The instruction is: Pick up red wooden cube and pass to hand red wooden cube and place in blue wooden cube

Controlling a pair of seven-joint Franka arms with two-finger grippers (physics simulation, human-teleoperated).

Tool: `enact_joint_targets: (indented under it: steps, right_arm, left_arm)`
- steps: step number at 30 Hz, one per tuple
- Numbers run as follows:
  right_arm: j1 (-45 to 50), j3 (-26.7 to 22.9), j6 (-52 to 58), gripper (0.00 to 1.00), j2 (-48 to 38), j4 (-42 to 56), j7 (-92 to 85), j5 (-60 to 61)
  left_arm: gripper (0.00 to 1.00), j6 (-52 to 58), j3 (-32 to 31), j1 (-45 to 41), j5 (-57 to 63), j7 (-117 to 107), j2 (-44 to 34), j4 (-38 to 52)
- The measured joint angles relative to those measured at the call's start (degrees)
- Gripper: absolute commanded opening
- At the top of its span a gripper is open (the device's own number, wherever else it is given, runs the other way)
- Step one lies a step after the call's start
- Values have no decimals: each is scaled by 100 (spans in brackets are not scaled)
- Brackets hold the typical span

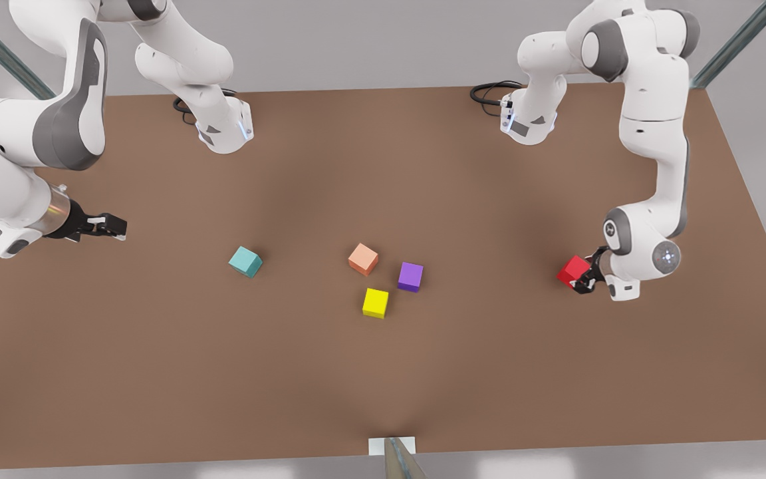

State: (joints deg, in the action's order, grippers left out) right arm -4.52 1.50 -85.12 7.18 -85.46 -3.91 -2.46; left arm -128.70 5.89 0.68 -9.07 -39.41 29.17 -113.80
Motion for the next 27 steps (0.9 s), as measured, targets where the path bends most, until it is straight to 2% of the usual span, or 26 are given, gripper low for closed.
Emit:
enact_joint_targets:
  steps: [5,6,8,10,12,14,16,18,20,22,24,25,27]
  right_arm:
    - [-2,0,2,100,4,-25,-5,-2]
    - [1,0,2,100,7,-25,-5,-2]
    - [5,0,3,100,8,-26,-6,-3]
    - [6,0,4,100,12,-26,-7,-3]
    - [4,0,6,100,16,-26,-8,-2]
    - [3,1,7,100,28,-28,-10,-1]
    - [2,11,-5,100,276,77,-96,154]
    - [-15,15,-9,100,1090,558,-355,937]
    - [40,134,-19,100,2096,1226,-723,2048]
    - [90,254,-80,100,3070,1868,-1247,3213]
    - [122,516,-295,100,3542,2113,-1910,4027]
    - [126,610,-434,100,3684,2154,-2289,4353]
    - [126,739,-750,100,3883,2191,-3091,4874]
  left_arm:
    - [100,-86,0,-36,-5,-83,145,4]
    - [94,-109,0,-39,-7,-97,161,6]
    - [70,-169,0,-48,-2,-130,201,9]
    - [61,-212,0,-53,15,-172,212,13]
    - [59,-240,-12,-72,25,-217,197,30]
    - [59,-95,-256,-31,9,-256,136,526]
    - [59,512,-499,-23,-29,-288,188,1724]
    - [59,1129,-1023,-16,-344,-313,214,2567]
    - [60,1573,-2048,-21,-705,-329,523,3195]
    - [57,1881,-3302,-50,-1017,-340,1674,4436]
    - [57,1935,-4379,-84,-1231,-305,2663,5182]
    - [57,1852,-4727,-131,-1322,-257,2976,5317]
    - [57,1656,-5041,-205,-1652,-83,3319,5411]
